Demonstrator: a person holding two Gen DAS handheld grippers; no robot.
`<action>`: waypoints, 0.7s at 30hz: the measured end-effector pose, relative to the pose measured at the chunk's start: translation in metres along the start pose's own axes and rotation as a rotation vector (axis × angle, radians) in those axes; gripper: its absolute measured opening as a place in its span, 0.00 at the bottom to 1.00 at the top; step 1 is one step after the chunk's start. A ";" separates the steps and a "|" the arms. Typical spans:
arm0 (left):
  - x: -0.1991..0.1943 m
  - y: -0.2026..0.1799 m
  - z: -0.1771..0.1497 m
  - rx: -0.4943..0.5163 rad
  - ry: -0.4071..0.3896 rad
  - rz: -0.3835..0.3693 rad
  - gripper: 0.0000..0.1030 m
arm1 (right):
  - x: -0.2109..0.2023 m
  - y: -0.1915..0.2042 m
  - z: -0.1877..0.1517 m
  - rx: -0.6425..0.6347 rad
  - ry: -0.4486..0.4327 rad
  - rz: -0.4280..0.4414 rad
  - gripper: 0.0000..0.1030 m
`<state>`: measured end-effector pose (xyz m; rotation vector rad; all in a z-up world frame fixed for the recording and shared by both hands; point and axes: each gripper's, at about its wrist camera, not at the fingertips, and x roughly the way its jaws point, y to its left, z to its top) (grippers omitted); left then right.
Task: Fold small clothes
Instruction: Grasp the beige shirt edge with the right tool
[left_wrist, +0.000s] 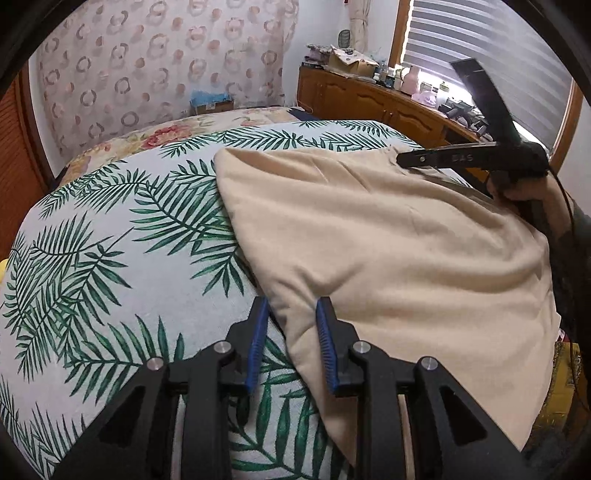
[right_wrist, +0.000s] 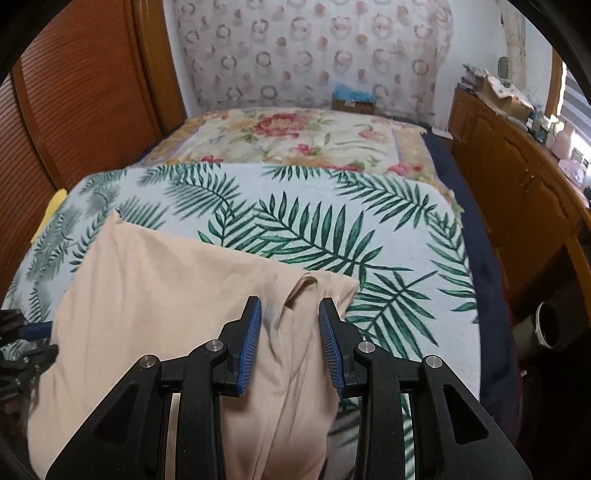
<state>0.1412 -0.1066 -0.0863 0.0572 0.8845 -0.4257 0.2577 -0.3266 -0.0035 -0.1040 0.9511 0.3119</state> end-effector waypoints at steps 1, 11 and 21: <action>0.000 0.000 0.000 0.000 0.000 0.000 0.25 | 0.003 0.000 0.000 -0.006 0.009 -0.004 0.31; -0.001 0.002 0.001 -0.006 0.000 -0.004 0.26 | 0.002 0.002 -0.003 -0.039 -0.018 -0.004 0.05; -0.001 0.000 0.000 -0.002 0.000 0.003 0.26 | -0.014 -0.015 0.004 0.002 -0.070 -0.108 0.04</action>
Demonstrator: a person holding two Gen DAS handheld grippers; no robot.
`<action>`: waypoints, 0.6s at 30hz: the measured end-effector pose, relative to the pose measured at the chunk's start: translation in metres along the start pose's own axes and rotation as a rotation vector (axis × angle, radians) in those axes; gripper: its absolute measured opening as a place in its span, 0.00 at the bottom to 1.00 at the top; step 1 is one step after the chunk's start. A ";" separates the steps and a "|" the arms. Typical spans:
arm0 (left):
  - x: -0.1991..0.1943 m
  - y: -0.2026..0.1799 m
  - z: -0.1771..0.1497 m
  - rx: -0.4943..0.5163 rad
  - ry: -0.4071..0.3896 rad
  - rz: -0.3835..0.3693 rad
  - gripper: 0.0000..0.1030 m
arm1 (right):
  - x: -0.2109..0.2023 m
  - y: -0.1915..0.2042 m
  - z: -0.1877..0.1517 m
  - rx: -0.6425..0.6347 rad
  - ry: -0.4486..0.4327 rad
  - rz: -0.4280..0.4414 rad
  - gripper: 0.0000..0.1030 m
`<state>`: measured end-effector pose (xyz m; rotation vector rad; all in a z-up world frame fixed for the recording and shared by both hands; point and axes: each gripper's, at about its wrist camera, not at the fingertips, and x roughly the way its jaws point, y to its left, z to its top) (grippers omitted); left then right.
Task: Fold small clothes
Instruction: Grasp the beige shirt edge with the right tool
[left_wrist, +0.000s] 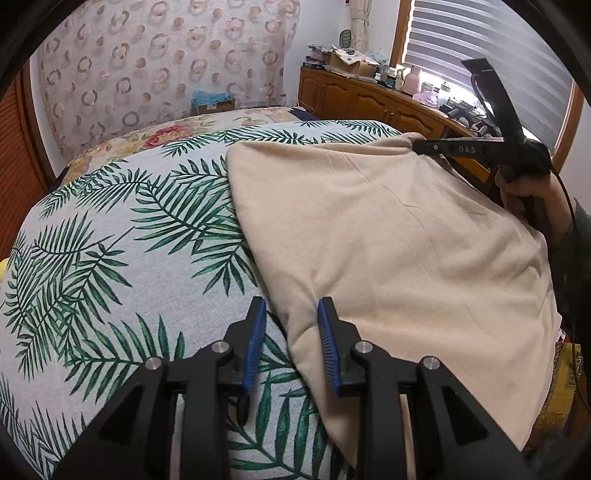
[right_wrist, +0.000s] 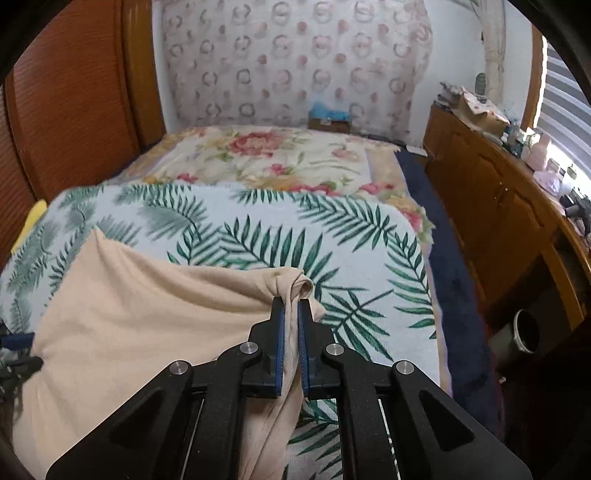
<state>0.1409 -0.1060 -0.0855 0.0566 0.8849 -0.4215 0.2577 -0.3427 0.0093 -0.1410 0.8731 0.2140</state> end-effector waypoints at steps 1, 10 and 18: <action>0.000 0.000 0.000 -0.002 0.000 -0.003 0.26 | 0.002 0.000 -0.001 -0.002 0.007 0.001 0.04; -0.012 0.018 0.024 -0.033 -0.054 -0.025 0.27 | -0.005 -0.004 -0.008 0.001 -0.017 -0.010 0.45; 0.020 0.038 0.077 -0.029 -0.049 0.015 0.27 | 0.008 -0.023 -0.011 0.074 0.031 0.057 0.61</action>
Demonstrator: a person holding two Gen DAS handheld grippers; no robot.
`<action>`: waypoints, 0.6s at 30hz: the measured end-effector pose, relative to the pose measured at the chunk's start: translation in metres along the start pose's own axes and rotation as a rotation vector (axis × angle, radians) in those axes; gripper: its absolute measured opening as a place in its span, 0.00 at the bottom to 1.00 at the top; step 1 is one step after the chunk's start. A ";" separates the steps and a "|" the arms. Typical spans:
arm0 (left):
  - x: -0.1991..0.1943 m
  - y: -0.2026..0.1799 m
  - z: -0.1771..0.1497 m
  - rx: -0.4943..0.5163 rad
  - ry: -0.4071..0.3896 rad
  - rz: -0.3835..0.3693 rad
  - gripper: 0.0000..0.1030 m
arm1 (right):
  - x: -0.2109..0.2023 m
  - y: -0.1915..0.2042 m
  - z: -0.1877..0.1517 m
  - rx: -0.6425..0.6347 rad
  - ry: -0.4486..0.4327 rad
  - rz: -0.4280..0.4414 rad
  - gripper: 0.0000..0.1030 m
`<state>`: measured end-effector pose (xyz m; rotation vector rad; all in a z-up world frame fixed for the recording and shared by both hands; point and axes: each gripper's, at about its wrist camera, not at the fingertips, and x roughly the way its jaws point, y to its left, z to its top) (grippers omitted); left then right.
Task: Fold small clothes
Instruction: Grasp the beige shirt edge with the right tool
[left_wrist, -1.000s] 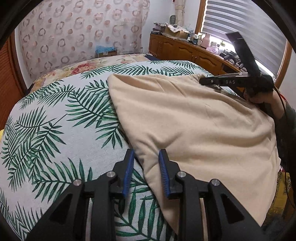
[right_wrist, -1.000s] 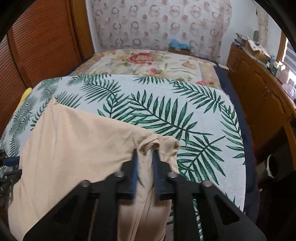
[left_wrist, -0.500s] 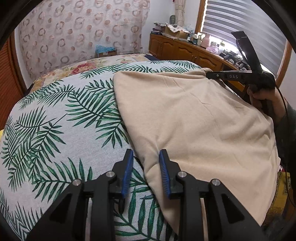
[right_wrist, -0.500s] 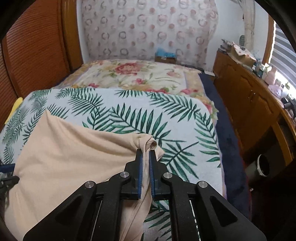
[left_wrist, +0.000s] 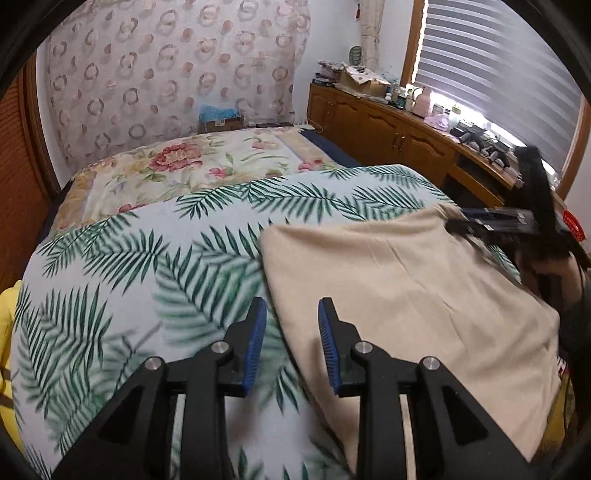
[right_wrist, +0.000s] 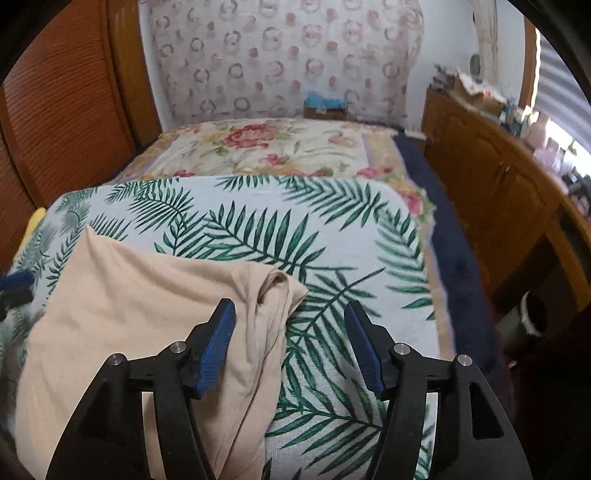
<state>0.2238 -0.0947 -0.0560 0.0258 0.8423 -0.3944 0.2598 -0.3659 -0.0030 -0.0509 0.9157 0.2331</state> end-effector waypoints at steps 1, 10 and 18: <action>0.006 0.002 0.003 -0.002 0.007 0.005 0.27 | 0.002 -0.001 -0.001 0.008 0.006 0.020 0.61; 0.047 0.005 0.007 -0.037 0.074 -0.004 0.27 | 0.014 0.007 -0.004 -0.012 0.033 0.094 0.39; 0.053 -0.005 0.011 -0.007 0.066 0.020 0.26 | 0.015 0.015 -0.005 -0.053 0.037 0.124 0.14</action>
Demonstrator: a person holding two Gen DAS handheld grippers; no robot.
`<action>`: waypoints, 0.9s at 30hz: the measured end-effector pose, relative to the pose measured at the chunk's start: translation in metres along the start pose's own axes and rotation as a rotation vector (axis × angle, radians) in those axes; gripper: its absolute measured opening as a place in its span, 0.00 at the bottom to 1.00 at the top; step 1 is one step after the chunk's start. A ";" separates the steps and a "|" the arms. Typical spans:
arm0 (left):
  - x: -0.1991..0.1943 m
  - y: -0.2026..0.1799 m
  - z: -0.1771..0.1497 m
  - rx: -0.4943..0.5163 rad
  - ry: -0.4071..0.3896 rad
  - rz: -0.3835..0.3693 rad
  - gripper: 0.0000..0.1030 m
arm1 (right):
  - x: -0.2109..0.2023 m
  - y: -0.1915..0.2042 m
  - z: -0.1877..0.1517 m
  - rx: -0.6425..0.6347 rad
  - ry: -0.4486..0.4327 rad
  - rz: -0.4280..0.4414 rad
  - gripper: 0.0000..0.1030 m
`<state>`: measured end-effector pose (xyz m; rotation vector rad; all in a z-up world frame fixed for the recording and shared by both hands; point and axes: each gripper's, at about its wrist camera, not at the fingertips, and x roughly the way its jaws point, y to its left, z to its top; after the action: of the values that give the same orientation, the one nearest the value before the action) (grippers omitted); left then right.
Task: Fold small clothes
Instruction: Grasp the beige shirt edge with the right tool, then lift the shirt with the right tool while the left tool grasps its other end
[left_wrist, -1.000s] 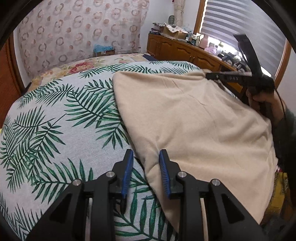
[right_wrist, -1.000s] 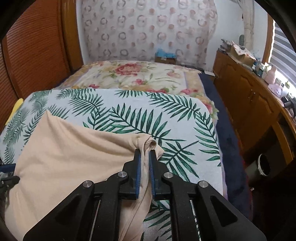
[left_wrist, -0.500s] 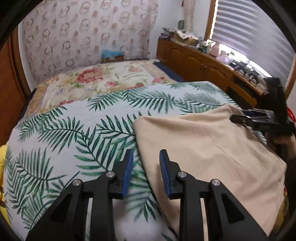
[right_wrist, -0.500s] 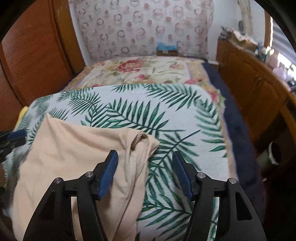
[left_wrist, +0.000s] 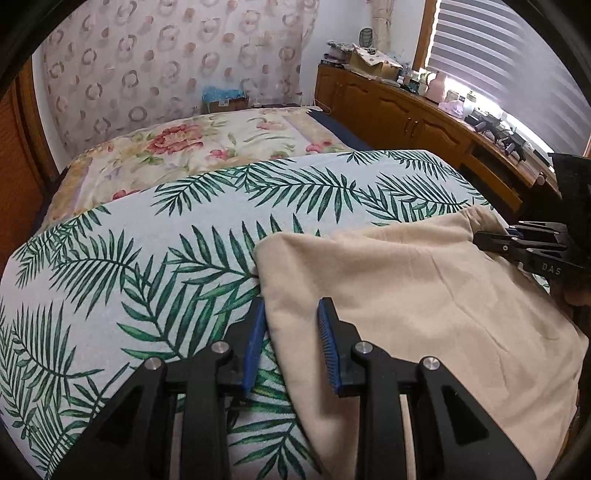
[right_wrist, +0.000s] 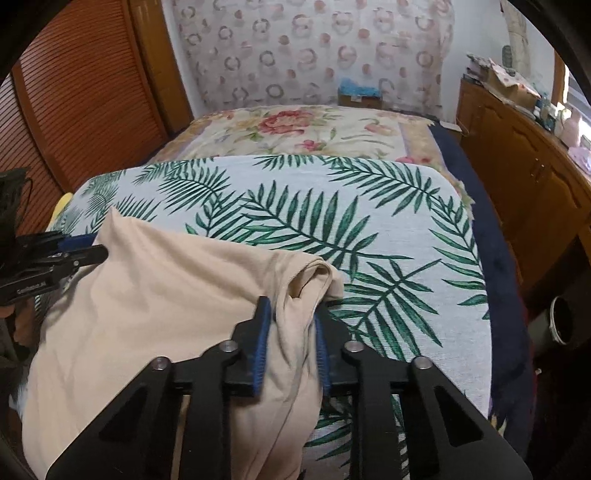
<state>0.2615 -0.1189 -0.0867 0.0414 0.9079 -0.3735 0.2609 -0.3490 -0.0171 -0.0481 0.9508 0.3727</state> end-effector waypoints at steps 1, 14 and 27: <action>0.000 -0.001 0.000 0.008 -0.001 -0.016 0.26 | 0.000 0.002 0.000 -0.005 -0.001 0.008 0.09; -0.110 -0.006 0.026 0.018 -0.250 -0.115 0.02 | -0.076 0.042 0.020 -0.131 -0.219 0.048 0.06; -0.294 -0.002 0.042 0.058 -0.659 -0.084 0.02 | -0.225 0.090 0.064 -0.181 -0.581 0.058 0.05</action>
<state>0.1297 -0.0408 0.1672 -0.0647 0.2472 -0.4548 0.1644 -0.3173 0.2118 -0.0726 0.3436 0.4919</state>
